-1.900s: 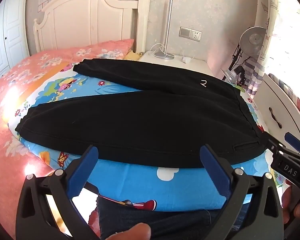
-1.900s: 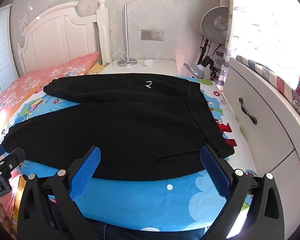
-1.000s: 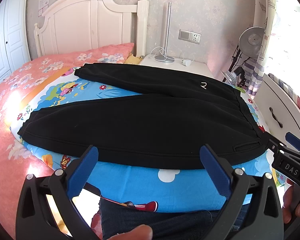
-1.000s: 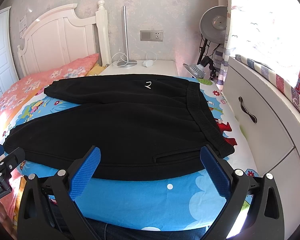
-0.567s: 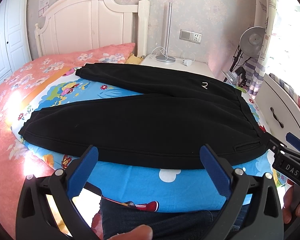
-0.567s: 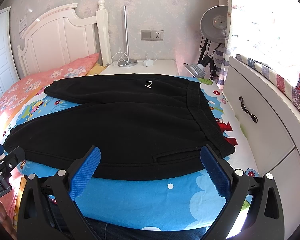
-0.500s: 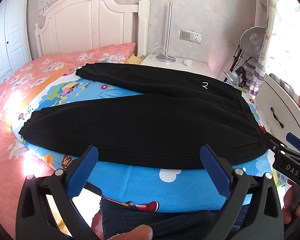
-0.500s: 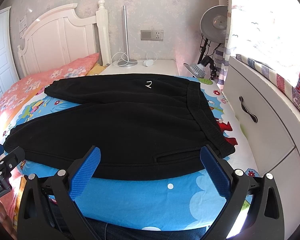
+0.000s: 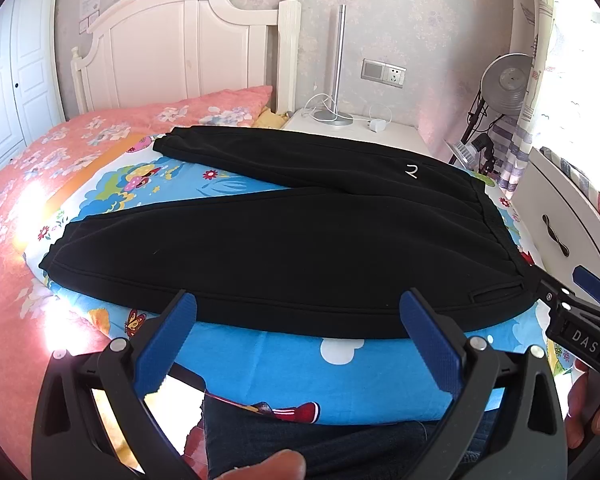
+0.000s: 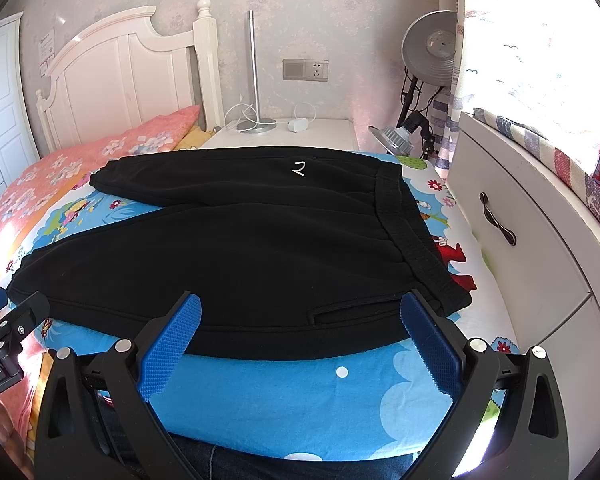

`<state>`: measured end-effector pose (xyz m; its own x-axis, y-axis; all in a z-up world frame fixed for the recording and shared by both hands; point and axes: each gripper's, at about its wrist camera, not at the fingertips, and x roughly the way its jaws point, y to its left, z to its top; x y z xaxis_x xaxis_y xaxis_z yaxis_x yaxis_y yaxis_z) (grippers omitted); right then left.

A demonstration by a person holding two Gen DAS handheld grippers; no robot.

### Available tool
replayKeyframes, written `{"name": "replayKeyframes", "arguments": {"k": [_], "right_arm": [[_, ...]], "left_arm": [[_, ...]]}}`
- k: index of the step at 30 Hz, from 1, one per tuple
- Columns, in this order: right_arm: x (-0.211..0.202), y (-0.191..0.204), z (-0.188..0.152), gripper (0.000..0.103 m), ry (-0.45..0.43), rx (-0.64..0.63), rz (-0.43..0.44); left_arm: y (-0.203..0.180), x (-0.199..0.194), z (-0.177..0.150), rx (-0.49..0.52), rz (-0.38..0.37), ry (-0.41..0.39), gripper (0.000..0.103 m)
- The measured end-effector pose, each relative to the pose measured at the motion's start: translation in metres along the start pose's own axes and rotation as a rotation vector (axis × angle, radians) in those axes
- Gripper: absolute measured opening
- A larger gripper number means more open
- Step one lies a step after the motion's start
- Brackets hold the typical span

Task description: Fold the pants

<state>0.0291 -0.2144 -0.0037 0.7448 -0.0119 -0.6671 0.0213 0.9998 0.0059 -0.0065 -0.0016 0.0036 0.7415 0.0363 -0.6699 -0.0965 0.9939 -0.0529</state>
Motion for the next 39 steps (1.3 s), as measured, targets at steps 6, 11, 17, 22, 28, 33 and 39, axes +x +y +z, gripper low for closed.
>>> {"name": "replayKeyframes", "arguments": {"k": [6, 11, 17, 22, 28, 33, 39], "right_arm": [[0.0, -0.001, 0.0, 0.097, 0.0, 0.0, 0.0], [0.0, 0.0, 0.0, 0.097, -0.001, 0.001, 0.0], [0.0, 0.0, 0.0, 0.097, 0.0, 0.0, 0.0], [0.001, -0.001, 0.0, 0.097, 0.001, 0.001, 0.001], [0.001, 0.001, -0.002, 0.097, 0.004, 0.002, 0.002], [0.007, 0.0, -0.004, 0.097, 0.022, 0.014, 0.017], [0.049, -0.031, 0.023, 0.098, 0.109, 0.092, 0.135]], "left_arm": [[0.001, 0.0, 0.0, 0.0, 0.002, -0.001, 0.101], [0.0, 0.0, 0.0, 0.0, 0.0, 0.0, 0.101], [0.0, 0.0, 0.0, 0.0, 0.0, 0.0, 0.101], [0.0, 0.0, 0.0, 0.0, 0.001, 0.001, 0.101], [0.002, -0.001, 0.0, -0.001, 0.002, 0.002, 0.101], [0.003, 0.0, 0.0, 0.001, 0.002, 0.003, 0.101], [0.007, 0.016, 0.005, 0.006, -0.014, 0.013, 0.101]]}}
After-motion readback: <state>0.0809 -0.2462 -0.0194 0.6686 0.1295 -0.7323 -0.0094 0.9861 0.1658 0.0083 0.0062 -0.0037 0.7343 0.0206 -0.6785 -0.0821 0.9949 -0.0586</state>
